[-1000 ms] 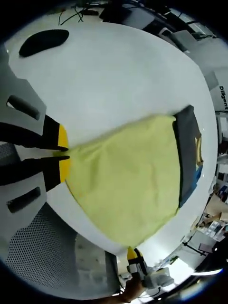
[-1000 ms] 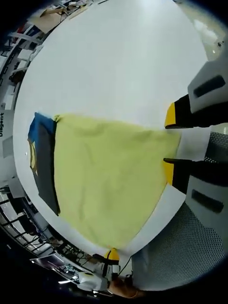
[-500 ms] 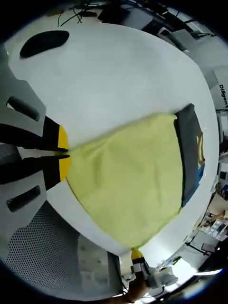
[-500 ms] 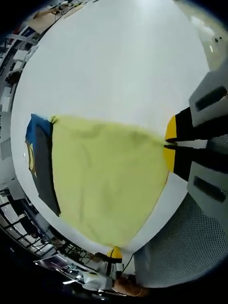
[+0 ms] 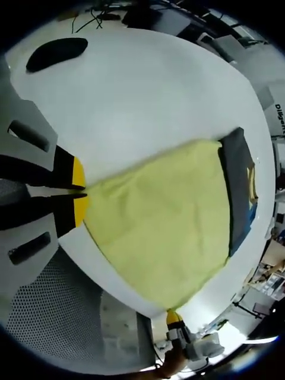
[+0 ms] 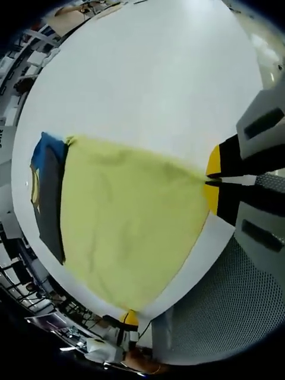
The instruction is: Fold the garment on the visible template until the final outline fits inside the template.
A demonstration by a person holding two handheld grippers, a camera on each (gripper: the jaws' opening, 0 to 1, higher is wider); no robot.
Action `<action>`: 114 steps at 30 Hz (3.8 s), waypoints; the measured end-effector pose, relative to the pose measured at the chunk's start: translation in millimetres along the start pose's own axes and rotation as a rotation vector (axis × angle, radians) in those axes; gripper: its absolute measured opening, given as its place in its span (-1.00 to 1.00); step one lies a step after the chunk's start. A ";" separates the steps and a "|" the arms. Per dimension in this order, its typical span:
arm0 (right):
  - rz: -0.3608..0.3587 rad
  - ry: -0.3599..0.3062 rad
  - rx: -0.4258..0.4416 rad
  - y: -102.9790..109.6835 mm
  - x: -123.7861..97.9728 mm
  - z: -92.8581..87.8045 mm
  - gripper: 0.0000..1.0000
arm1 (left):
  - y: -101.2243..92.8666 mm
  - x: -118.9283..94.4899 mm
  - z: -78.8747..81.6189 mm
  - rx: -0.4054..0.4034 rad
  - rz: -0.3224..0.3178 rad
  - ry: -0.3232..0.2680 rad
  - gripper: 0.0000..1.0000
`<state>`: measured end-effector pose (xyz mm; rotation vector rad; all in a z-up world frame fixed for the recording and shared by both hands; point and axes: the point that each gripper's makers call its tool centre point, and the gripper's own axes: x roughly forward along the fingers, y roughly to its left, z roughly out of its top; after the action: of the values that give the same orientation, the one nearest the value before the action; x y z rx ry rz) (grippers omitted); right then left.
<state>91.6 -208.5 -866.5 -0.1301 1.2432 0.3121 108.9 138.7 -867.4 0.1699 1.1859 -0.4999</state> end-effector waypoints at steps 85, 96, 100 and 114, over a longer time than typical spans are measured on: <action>0.041 -0.425 0.092 -6.9 -90.8 104.8 -1.00 | 23.3 -85.8 98.9 -0.164 -0.059 -0.430 -1.00; 0.061 -0.549 0.073 -21.0 -100.1 171.0 -1.00 | 49.9 -94.8 154.9 -0.166 -0.066 -0.517 -1.00; 0.060 -0.558 0.062 -28.0 -98.9 185.6 -1.00 | 58.1 -93.4 173.0 -0.153 -0.051 -0.538 -1.00; 0.069 -0.628 0.091 -48.9 -100.5 240.4 -1.00 | 85.8 -92.7 240.3 -0.147 0.027 -0.614 -1.00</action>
<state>296.2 -207.4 -697.9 0.0877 0.6372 0.3232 324.7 148.3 -702.9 -0.0925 0.6135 -0.3983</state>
